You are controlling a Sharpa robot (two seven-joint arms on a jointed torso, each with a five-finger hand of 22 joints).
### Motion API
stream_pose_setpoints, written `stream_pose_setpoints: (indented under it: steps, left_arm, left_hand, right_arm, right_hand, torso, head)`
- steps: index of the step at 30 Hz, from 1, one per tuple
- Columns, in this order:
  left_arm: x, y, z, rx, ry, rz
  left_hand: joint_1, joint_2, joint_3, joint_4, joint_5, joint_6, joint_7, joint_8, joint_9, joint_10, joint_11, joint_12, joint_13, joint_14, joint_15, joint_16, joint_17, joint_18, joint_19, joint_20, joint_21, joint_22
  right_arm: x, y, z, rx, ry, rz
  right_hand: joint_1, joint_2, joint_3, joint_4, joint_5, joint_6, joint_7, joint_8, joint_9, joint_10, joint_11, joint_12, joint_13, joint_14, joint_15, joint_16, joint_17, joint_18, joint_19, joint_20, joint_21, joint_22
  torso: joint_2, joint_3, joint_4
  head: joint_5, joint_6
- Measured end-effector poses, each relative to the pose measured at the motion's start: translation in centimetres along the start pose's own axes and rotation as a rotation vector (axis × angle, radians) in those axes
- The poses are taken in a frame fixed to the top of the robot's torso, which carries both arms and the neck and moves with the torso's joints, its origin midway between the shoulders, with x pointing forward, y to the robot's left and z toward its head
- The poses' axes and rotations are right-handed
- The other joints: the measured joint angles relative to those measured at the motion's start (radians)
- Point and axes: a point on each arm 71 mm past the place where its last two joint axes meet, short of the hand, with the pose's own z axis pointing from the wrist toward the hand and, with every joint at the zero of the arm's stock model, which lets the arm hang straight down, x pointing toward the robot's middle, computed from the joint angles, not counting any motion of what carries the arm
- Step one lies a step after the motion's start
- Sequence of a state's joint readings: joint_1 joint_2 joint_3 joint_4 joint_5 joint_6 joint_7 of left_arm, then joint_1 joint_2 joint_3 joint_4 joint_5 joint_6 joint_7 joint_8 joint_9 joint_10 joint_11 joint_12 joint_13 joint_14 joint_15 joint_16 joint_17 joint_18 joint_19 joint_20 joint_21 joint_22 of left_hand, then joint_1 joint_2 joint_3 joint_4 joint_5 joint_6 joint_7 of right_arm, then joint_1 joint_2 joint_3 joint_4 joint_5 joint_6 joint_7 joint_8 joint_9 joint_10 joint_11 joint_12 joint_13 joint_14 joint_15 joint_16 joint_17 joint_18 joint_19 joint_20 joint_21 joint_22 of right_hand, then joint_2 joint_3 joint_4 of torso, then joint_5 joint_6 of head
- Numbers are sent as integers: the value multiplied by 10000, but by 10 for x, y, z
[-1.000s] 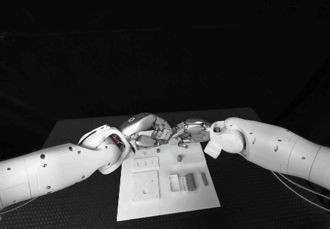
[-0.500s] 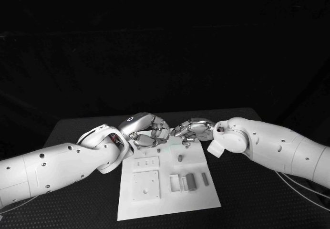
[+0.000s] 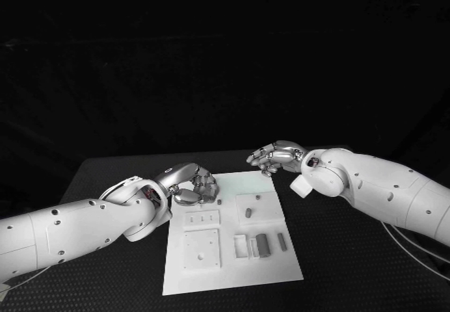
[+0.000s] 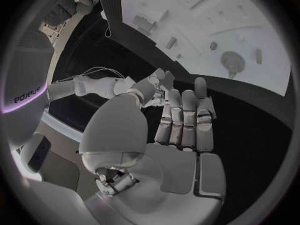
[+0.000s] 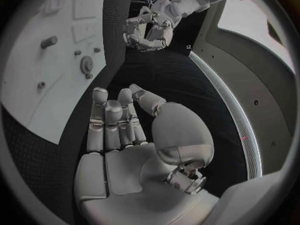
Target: Assemble the parts on the task board
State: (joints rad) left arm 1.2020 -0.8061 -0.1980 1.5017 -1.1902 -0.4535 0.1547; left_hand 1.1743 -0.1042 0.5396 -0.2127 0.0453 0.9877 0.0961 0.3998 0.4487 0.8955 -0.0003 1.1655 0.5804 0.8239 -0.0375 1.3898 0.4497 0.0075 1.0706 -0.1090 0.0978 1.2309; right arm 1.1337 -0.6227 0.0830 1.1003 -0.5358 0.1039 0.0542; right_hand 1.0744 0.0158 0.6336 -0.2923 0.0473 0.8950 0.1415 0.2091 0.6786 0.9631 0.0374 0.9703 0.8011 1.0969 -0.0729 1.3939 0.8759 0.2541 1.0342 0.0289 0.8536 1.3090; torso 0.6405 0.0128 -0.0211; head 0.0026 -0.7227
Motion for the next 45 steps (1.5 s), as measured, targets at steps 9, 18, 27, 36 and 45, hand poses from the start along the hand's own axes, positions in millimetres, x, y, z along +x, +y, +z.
stream_pose_setpoints:
  steps: [9, 18, 27, 36, 45]
  left_arm:
    - [21, 27, -12, -1741, 235, -214]
    - [30, 41, -15, -2850, 95, -225]
    - [41, 44, -15, -3062, 31, -234]
    - [49, 49, -16, -3138, 9, -128]
    - [57, 52, -17, -3130, 87, -101]
  left_hand:
    - [-84, -19, -33, 20, -1, -1, 1, 2, 0, 0, 2, 0, 10, 37, -37, 0, 0, 0, 36, -36, 0, 8]
    - [-80, -15, -34, 19, -20, -11, 11, 20, 0, 0, 3, 0, 9, 107, -36, -1, 0, 1, 108, -34, 0, 23]
    - [-51, 10, -47, 6, 2, -20, 19, 40, 0, 36, -32, 0, 8, 107, -36, -2, -12, 1, 108, -34, -40, 31]
    - [-44, 5, -48, 5, 3, -36, 36, 41, 0, 36, -31, 0, 7, 142, -70, -3, -14, 0, 144, -71, -40, 30]
    - [-31, -10, -61, -8, 2, -37, 37, 42, 0, 35, -30, 0, 6, 142, -71, -3, -21, 0, 144, -71, -40, 39]
  right_arm:
    - [-5, 8, 0, -380, -657, -751]
    - [1, 16, 1, -683, -744, -1096]
    - [4, 19, 1, -818, -781, -1268]
    - [8, 22, 1, -931, -758, -1370]
    - [12, 25, 1, -1037, -722, -1492]
  right_hand:
    - [40, -40, 0, 0, -1, -31, -2, -41, -10, 0, 0, 0, -9, 33, 36, 0, -9, -55, 0, 0, 0, 0]
    - [40, -40, 0, 0, -1, -30, -4, -40, -10, 1, 0, 0, -19, 39, 30, 0, -13, -62, 0, 0, 0, 0]
    - [40, -40, 0, 0, -7, -29, -7, -40, -13, 1, 0, 1, -19, 56, 14, -1, -18, -70, 14, -14, 0, 0]
    - [40, -40, 0, 0, -7, -3, 12, -40, -18, 1, 0, 1, -18, 57, 15, 0, -27, -80, 39, -39, 0, 0]
    - [40, -40, 0, 0, -7, 10, -1, -40, -17, 1, 0, 2, -26, 57, 16, -41, -26, -129, 39, -39, 0, 0]
  torso:
    - [4, -4, -6]
    - [9, -5, -7]
    - [12, -4, -16]
    - [8, -4, -25]
    - [9, -4, -25]
  head:
    - [97, -146]
    - [184, -307]
    - [164, -402]
    - [119, -456]
    - [59, -511]
